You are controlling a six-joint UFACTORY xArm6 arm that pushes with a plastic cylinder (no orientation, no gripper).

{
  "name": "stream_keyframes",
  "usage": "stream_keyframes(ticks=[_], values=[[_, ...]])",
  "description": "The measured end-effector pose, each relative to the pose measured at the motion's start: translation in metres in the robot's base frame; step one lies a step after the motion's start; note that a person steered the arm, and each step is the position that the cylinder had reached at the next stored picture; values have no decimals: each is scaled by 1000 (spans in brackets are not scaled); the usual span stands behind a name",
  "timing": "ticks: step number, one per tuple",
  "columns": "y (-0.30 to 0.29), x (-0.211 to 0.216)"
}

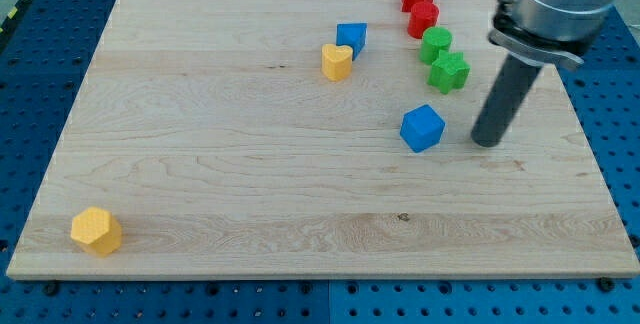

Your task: Slide the blue cube to the yellow hexagon

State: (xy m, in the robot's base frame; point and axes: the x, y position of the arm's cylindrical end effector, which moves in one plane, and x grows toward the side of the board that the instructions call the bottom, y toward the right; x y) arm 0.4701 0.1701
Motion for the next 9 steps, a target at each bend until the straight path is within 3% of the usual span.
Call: stream_keyframes(ticks=[4, 7, 9], values=[[-110, -5], [-142, 41], [-171, 10]])
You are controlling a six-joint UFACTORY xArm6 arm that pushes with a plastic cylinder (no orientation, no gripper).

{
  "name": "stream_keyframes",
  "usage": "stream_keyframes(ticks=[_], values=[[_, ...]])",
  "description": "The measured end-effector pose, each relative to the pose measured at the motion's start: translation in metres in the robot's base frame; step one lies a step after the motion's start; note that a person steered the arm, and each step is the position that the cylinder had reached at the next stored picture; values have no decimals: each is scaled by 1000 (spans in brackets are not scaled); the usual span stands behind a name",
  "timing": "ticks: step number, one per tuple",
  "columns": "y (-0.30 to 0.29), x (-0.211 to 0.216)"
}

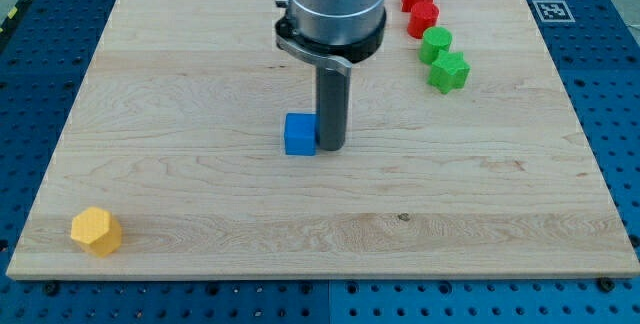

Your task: Slide the blue cube to the yellow hexagon

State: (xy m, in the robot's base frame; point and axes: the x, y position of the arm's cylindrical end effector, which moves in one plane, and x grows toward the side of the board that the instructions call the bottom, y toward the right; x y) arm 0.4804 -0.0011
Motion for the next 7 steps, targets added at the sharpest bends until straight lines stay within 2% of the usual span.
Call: stream_keyframes(ticks=[4, 7], values=[[-70, -34], [-121, -35]])
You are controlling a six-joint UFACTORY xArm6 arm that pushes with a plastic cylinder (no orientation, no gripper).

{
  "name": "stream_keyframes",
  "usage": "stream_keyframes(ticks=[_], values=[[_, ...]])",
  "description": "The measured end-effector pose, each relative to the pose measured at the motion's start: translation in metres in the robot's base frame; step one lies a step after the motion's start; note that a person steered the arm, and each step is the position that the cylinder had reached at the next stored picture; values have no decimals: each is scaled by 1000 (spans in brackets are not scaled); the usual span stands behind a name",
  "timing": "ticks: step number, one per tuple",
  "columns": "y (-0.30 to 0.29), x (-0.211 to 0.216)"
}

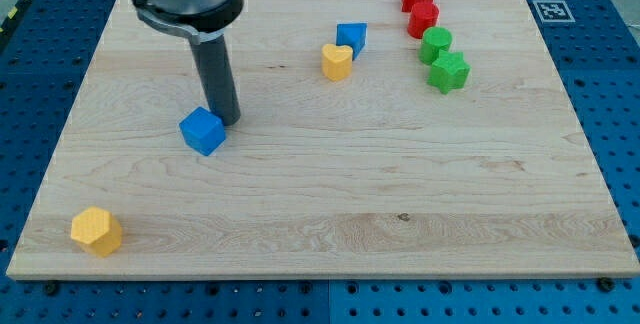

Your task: Slide the blue cube to the yellow hexagon

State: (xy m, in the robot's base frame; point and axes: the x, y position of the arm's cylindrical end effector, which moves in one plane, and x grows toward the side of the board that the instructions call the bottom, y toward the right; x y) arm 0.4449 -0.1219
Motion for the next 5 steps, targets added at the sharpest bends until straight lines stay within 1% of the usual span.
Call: stream_keyframes(ticks=[1, 3, 5], values=[[-12, 10], [-23, 55], [-56, 65]])
